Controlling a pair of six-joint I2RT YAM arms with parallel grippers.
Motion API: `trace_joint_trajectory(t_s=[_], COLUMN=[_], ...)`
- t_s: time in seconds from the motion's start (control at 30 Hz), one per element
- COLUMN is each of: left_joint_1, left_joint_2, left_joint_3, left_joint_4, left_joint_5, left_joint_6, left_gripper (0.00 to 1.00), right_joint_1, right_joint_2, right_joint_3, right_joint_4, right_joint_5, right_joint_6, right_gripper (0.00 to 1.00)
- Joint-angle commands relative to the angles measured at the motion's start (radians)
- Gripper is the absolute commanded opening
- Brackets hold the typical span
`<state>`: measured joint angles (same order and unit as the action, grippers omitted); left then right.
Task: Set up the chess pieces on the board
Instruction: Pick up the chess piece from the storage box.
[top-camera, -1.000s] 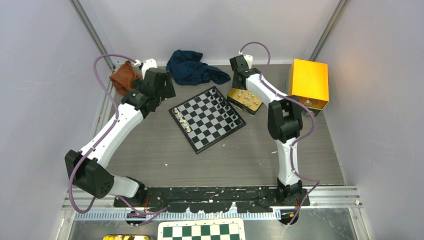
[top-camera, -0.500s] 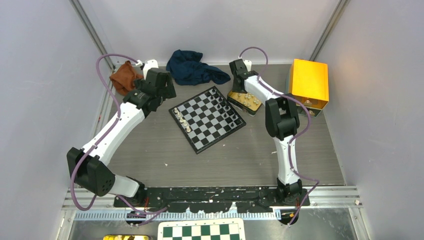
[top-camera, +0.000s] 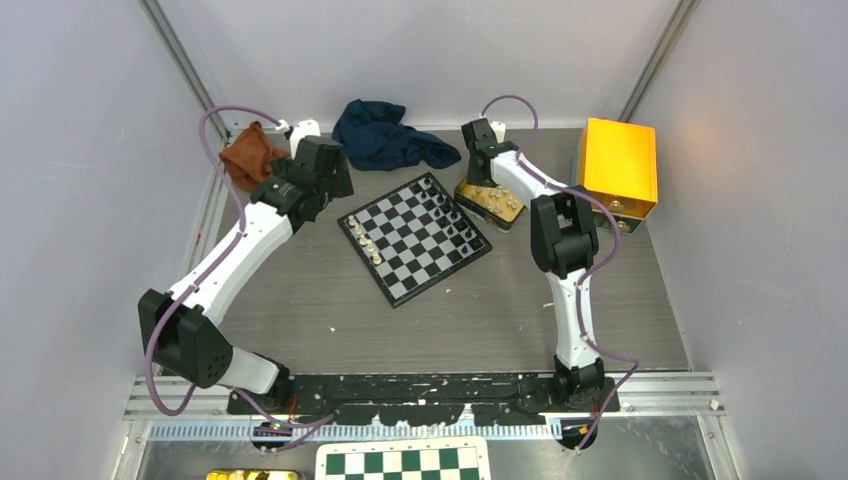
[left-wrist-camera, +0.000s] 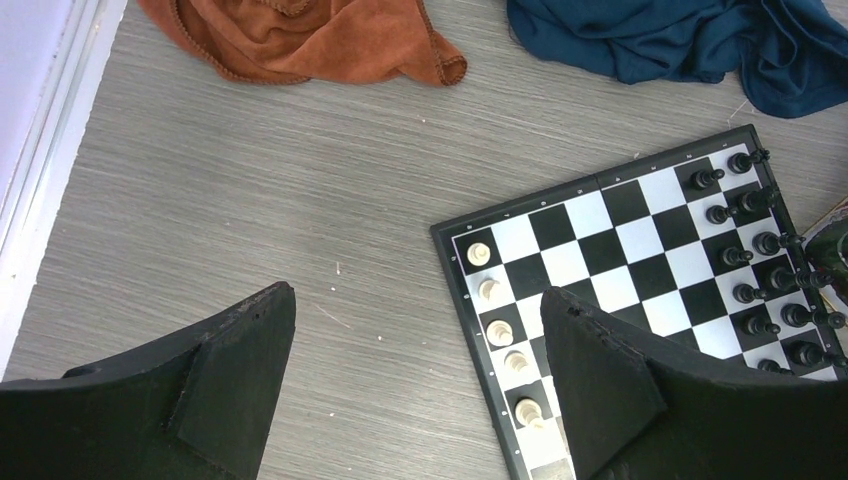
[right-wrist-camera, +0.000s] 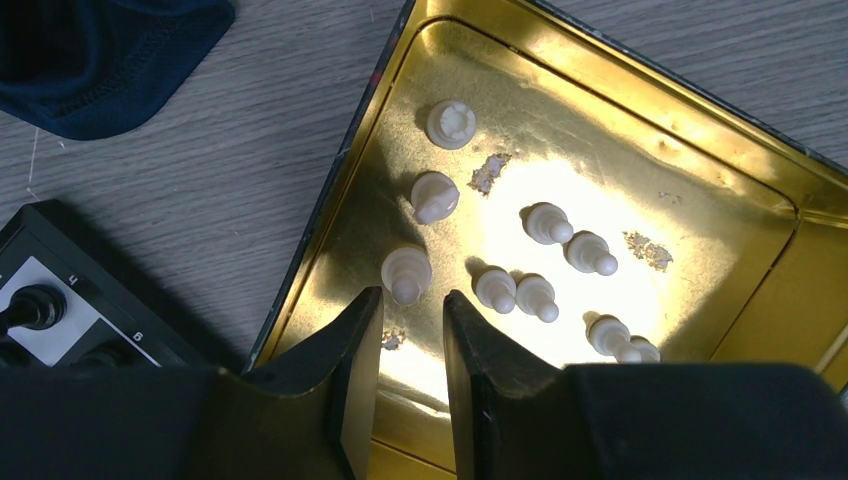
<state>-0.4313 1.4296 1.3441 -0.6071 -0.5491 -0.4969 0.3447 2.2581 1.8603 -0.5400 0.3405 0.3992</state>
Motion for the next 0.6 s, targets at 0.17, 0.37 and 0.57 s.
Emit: trace_joint_trajectory(t_s=[0.17, 0.37, 0.57], left_joint_1=[0.005, 0.005, 0.005], left_joint_2=[0.006, 0.009, 0.011], left_joint_3=[0.049, 0.049, 0.048], left_joint_4=[0.064, 0.065, 0.065], left_joint_5=[-0.025, -0.023, -0.021], left_joint_6=[0.019, 0.02, 0.021], left_gripper=[0.92, 0.92, 0.92], right_joint_1=[-0.012, -0.018, -0.02], right_joint_2=[0.011, 0.017, 0.018], right_joint_3=[0.071, 0.077, 0.075], right_joint_4=[0.023, 0.023, 0.018], right_joint_5=[-0.01, -0.022, -0.035], right_joint_6=[0.007, 0.007, 0.01], right_gripper=[0.33, 0.29, 0.24])
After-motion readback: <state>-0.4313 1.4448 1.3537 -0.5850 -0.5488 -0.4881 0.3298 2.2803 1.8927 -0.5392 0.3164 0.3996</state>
